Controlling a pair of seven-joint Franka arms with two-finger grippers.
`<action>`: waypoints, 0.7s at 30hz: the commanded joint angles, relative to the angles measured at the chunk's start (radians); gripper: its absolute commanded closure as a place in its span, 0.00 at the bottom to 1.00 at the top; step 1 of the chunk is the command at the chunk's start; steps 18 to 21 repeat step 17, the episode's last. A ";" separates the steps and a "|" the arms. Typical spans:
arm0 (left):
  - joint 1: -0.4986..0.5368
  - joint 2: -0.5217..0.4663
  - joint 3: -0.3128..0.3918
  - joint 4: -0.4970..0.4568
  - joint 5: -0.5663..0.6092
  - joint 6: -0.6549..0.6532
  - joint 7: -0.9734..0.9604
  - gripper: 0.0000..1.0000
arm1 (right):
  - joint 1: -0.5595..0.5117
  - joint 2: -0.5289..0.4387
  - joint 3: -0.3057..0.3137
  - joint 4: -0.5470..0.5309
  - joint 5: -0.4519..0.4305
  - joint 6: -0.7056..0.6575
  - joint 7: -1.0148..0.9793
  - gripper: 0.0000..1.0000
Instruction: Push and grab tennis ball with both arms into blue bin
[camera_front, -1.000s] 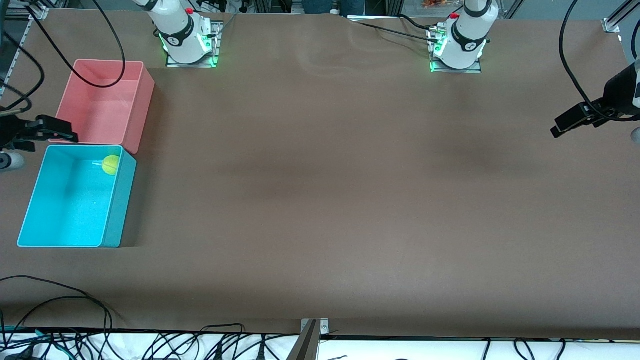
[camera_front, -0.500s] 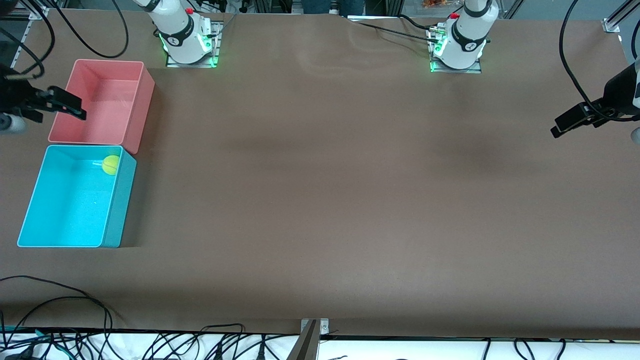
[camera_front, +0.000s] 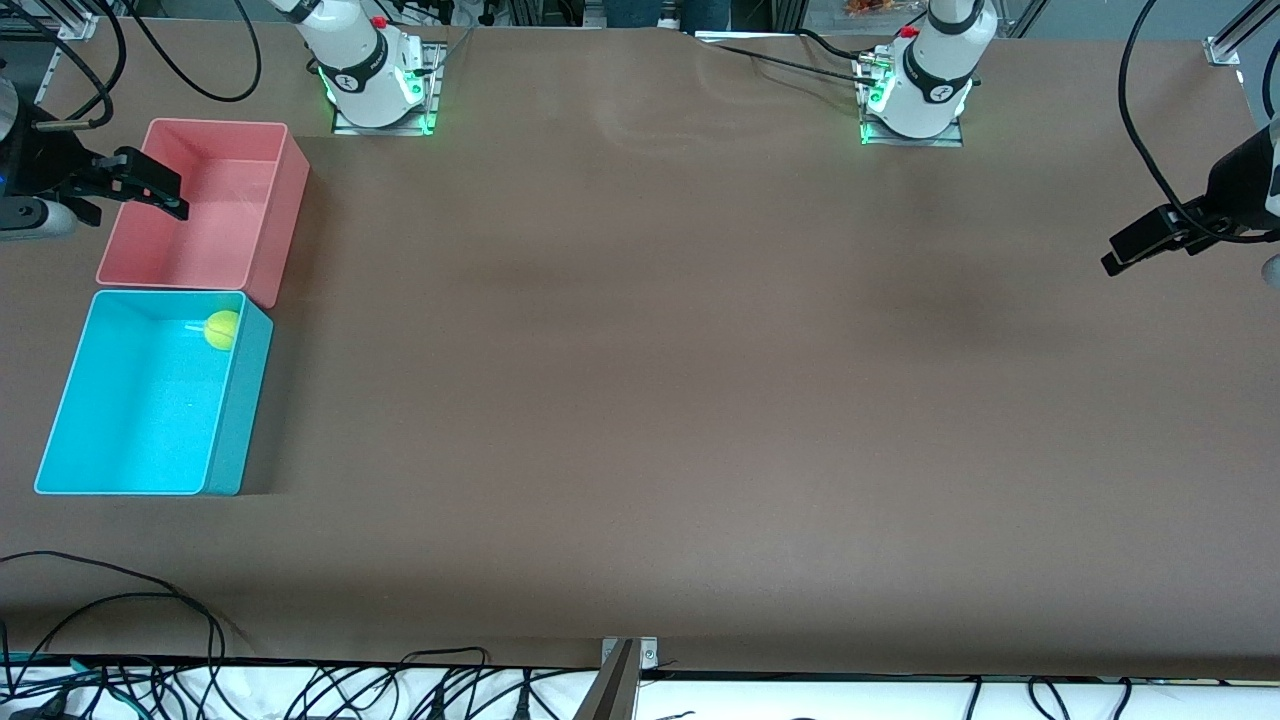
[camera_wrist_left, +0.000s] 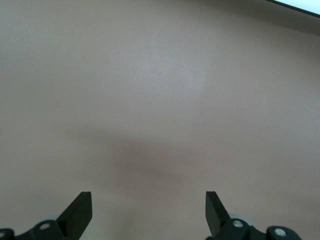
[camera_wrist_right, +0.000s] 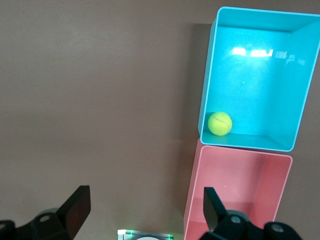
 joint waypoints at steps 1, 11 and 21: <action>-0.010 -0.007 0.008 -0.008 0.006 0.011 0.013 0.00 | 0.022 -0.017 -0.048 -0.017 -0.005 -0.003 0.010 0.00; -0.010 -0.007 0.008 -0.008 0.006 0.011 0.013 0.00 | 0.031 -0.017 -0.051 -0.020 -0.005 0.003 0.014 0.00; -0.010 -0.007 0.008 -0.008 0.006 0.009 0.013 0.00 | 0.032 -0.022 -0.049 -0.024 -0.005 0.006 0.014 0.00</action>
